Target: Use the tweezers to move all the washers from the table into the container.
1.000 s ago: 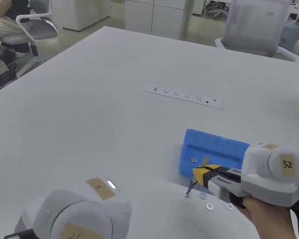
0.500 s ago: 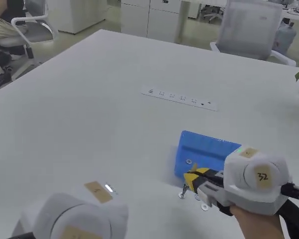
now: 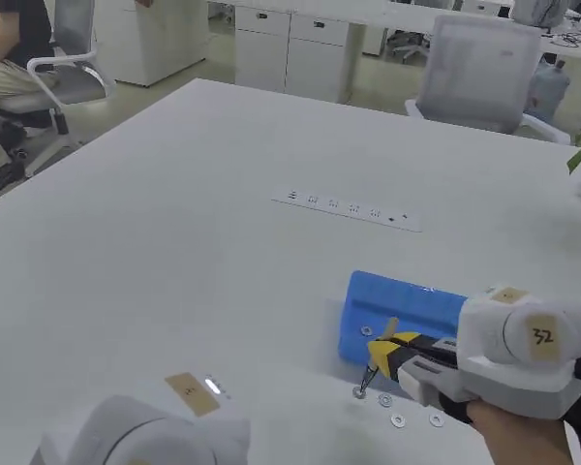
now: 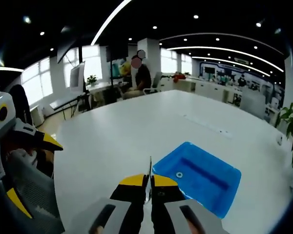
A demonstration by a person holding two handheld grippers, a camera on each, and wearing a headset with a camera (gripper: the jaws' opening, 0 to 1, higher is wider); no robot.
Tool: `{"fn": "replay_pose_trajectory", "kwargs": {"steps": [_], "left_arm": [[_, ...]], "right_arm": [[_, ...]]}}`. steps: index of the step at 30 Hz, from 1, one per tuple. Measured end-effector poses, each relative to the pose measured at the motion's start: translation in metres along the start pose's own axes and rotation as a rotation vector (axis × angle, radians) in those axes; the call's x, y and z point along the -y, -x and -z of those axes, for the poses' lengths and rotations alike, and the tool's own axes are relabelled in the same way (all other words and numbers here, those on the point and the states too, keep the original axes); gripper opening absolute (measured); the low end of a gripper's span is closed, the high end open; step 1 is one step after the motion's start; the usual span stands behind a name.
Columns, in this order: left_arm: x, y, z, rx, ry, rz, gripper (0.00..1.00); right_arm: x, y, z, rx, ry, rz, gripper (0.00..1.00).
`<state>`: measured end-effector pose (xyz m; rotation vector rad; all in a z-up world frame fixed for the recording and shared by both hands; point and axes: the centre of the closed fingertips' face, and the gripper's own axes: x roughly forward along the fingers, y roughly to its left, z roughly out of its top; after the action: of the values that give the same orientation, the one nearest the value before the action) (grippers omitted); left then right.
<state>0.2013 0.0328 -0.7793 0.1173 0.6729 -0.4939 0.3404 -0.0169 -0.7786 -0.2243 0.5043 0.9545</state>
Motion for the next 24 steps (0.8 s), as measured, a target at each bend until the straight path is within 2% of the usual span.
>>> {"fn": "replay_pose_trajectory", "kwargs": {"steps": [5, 13, 16, 20, 24], "left_arm": [[0.003, -0.003, 0.0, -0.007, -0.016, 0.007, 0.99], [0.005, -0.006, 0.002, -0.017, -0.024, 0.021, 0.99], [0.004, -0.006, 0.003, -0.02, -0.025, 0.017, 0.99], [0.004, -0.007, 0.002, -0.016, -0.018, 0.018, 0.99], [0.005, -0.007, 0.004, -0.024, -0.021, 0.02, 0.98]], "right_arm": [[0.009, 0.013, -0.022, 0.071, -0.057, 0.01, 0.0], [0.027, 0.023, -0.047, 0.125, -0.029, 0.055, 0.0], [0.036, 0.022, -0.051, 0.134, -0.026, 0.077, 0.0], [0.052, 0.018, -0.053, 0.145, -0.032, 0.132, 0.0], [0.062, 0.009, -0.047, 0.135, -0.044, 0.153, 0.0]]}}
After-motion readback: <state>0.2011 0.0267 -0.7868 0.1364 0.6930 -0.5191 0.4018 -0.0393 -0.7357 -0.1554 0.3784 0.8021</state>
